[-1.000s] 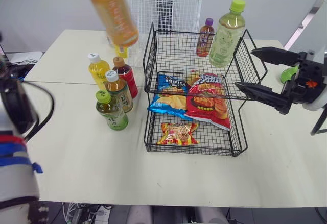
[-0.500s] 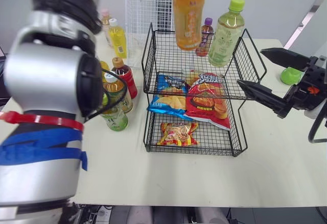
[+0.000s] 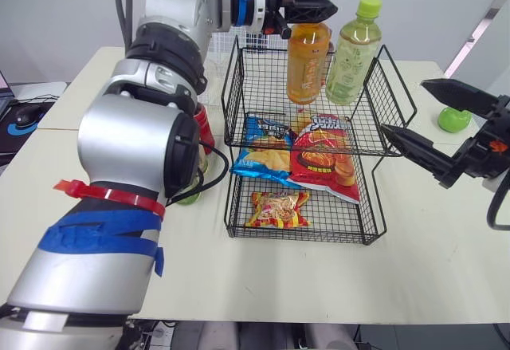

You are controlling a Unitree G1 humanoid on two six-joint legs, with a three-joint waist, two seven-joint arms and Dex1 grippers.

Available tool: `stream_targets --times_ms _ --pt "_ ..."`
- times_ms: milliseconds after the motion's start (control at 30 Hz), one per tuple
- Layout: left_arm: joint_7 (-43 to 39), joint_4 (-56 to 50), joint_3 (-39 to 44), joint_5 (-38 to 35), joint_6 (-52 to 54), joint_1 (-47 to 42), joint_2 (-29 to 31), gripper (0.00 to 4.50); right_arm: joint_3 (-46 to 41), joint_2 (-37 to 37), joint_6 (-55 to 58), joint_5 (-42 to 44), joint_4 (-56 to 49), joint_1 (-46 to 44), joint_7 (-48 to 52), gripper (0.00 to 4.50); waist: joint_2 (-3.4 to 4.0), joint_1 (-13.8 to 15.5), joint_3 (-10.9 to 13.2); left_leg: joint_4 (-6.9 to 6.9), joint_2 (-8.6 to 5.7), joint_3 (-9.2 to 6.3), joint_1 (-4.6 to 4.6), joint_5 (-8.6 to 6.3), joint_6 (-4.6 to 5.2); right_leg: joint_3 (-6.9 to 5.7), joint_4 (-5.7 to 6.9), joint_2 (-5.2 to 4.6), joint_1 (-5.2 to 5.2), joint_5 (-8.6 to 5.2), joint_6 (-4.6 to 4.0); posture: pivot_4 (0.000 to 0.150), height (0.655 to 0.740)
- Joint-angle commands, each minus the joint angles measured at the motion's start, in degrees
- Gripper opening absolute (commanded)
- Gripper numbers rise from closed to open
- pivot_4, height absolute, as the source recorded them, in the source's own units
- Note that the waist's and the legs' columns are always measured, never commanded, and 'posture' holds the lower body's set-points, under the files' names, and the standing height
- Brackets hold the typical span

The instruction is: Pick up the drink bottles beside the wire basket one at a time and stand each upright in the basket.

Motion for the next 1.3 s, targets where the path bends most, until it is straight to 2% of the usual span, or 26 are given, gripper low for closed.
stream_targets --times_ms 33,267,533,733,1000,1133,1300 --pt "0.1 -0.8 2.0 0.0 0.6 -2.3 -0.2 2.31 -1.9 -0.7 -1.5 0.7 -0.9 0.2 -0.3 4.50 0.00 0.0 0.0 -0.01 0.00 0.00 0.00 0.00 0.00 0.00 0.00 0.00 0.00 0.00 0.00 0.150 0.7360" --pt "-6.1 -2.1 3.2 0.0 3.1 -4.0 2.9 4.45 -0.6 -0.7 -2.5 0.0 -0.2 -0.6 -0.2 4.50 0.00 -0.1 0.0 0.00 0.00 0.01 0.01 0.00 0.00 0.00 0.01 0.00 0.00 0.00 0.00 0.150 0.7360" --pt "-12.5 -7.7 3.0 0.0 5.1 -2.7 11.6 4.48 2.2 -0.9 -4.1 -1.2 1.0 -2.3 1.9 4.50 0.02 -0.3 0.0 -0.01 0.04 -0.01 0.06 0.00 0.00 0.00 0.04 0.03 0.02 0.00 0.00 0.150 0.7360" --pt "-12.5 -20.9 3.5 -1.0 11.3 4.3 21.0 4.48 7.1 -0.3 -6.4 -4.2 3.3 -4.9 5.1 4.50 0.06 -0.5 0.0 -0.01 0.09 0.00 0.12 0.00 0.00 0.00 0.07 0.03 0.04 0.00 0.00 0.150 0.7360" --pt "-6.0 -45.7 8.9 -3.2 19.0 27.2 33.9 4.48 17.2 0.2 -8.9 -10.2 9.2 -11.9 12.1 4.50 0.06 -1.1 0.0 0.04 0.17 -0.06 0.17 0.01 -0.02 -0.05 0.16 0.03 0.05 0.01 -0.02 0.150 0.7360" --pt "-2.2 -52.2 14.2 -5.3 21.1 39.2 38.0 4.48 20.1 2.1 -9.8 -12.9 10.9 -13.4 13.2 4.50 0.06 -0.9 0.0 0.09 0.17 -0.06 0.16 0.01 -0.02 -0.06 0.18 0.01 0.05 0.01 -0.02 0.150 0.7360" --pt "2.3 -55.6 22.1 -8.6 21.2 53.5 39.2 4.48 22.8 5.1 -10.6 -13.2 13.1 -15.1 17.2 4.50 0.06 -0.6 0.0 0.10 0.18 -0.04 0.23 0.01 -0.01 -0.07 0.23 -0.11 0.11 0.01 -0.02 0.150 0.7360"
